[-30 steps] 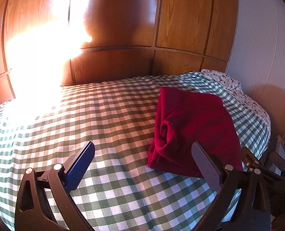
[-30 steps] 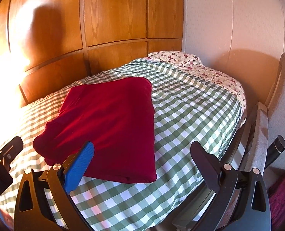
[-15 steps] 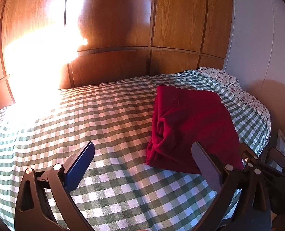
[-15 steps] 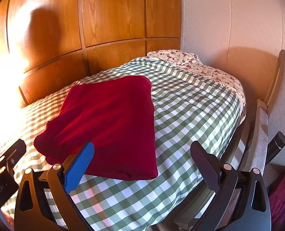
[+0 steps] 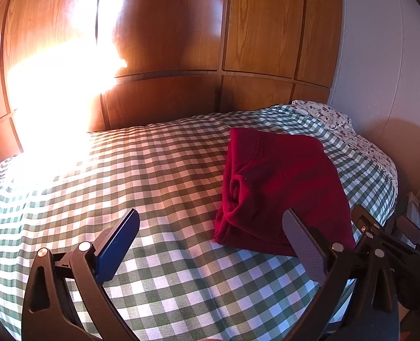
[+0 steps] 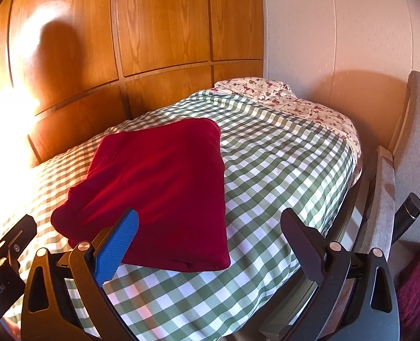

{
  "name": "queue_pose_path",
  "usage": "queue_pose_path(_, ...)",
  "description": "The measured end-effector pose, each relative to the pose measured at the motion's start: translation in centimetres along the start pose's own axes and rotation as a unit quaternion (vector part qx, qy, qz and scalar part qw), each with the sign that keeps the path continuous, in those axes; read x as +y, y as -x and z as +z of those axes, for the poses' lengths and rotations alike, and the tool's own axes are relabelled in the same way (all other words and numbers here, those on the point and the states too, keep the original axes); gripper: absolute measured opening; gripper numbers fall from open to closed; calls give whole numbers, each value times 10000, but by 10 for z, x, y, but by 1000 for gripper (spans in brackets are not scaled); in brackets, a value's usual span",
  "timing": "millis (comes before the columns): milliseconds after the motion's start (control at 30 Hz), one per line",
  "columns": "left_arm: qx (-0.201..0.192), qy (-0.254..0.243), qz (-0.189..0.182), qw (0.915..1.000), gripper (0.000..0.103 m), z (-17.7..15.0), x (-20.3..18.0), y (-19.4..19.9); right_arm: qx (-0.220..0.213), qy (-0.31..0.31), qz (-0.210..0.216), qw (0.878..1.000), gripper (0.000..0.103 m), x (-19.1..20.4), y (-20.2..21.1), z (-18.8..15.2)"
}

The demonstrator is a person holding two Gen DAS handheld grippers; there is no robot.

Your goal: Fold small clothes

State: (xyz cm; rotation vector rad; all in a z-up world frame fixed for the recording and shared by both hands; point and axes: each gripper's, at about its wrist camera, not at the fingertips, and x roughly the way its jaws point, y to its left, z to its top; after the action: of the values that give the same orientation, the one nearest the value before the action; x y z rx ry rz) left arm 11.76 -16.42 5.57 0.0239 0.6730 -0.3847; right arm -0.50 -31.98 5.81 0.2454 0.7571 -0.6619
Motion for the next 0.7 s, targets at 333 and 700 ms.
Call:
queue_pose_path(333, -58, 12, 77, 10000, 100, 2, 3, 5, -24, 29, 10, 10000, 99, 3, 1, -1)
queue_pose_path(700, -139, 57, 73, 9999, 100, 3, 4, 9, -21, 18, 15, 10000, 99, 4, 1, -2)
